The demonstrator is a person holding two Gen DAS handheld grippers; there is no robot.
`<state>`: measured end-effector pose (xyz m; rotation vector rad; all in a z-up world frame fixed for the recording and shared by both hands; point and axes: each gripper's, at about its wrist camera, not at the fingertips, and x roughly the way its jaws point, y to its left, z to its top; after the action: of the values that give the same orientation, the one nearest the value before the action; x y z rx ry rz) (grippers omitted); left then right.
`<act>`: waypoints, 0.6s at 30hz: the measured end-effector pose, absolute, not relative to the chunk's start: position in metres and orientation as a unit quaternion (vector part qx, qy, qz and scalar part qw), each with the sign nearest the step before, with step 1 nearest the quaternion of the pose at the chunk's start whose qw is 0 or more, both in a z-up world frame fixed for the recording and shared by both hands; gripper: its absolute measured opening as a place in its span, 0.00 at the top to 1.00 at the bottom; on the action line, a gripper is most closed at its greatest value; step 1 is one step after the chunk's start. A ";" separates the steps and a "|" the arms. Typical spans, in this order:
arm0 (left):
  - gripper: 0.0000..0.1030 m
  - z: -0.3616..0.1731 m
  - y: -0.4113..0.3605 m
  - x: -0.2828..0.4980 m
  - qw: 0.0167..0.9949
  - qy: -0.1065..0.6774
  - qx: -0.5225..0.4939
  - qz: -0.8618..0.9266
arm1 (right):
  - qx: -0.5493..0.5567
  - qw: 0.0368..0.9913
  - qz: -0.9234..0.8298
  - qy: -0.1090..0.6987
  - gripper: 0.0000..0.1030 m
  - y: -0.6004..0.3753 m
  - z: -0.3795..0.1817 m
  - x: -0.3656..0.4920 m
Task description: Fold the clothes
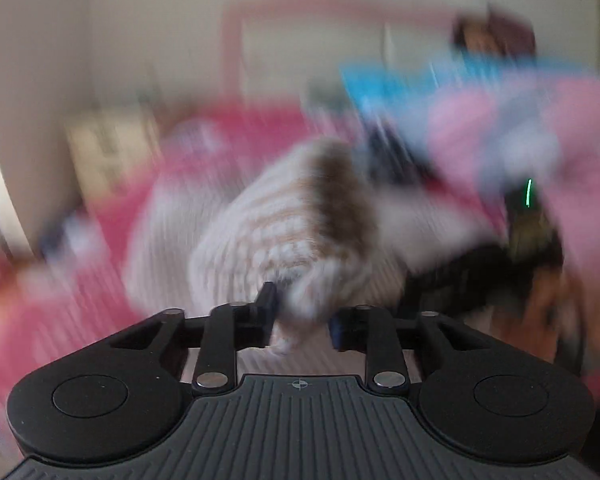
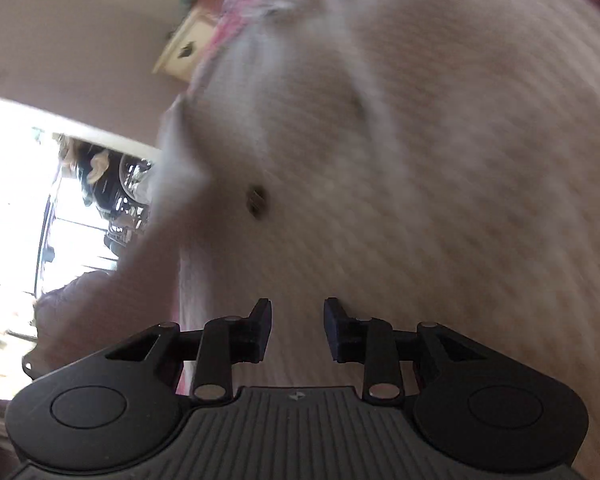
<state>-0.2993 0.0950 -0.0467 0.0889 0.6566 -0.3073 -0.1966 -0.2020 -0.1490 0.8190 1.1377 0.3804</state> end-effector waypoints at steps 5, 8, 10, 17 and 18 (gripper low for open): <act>0.66 -0.092 0.092 -0.348 0.905 0.401 0.004 -0.139 | 0.330 0.763 0.194 0.521 0.65 -0.192 -0.126 -0.212; 0.57 -0.079 0.109 -0.350 0.910 0.386 -0.100 -0.109 | 0.291 0.776 0.203 0.521 0.57 -0.169 -0.120 -0.200; 0.56 -0.079 0.118 -0.340 0.901 0.393 -0.149 -0.109 | 0.272 0.782 0.198 0.525 0.57 -0.156 -0.123 -0.190; 0.55 -0.112 0.134 -0.297 0.849 0.462 -0.242 -0.086 | 0.220 0.775 0.192 0.560 0.58 -0.126 -0.130 -0.192; 0.55 -0.117 0.133 -0.292 0.842 0.477 -0.240 -0.084 | 0.217 0.774 0.191 0.563 0.58 -0.125 -0.130 -0.193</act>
<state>-0.2921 0.1325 -0.1170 -0.5065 1.0071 -0.1779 -0.1928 -0.1247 -0.1300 0.4700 1.2181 0.4145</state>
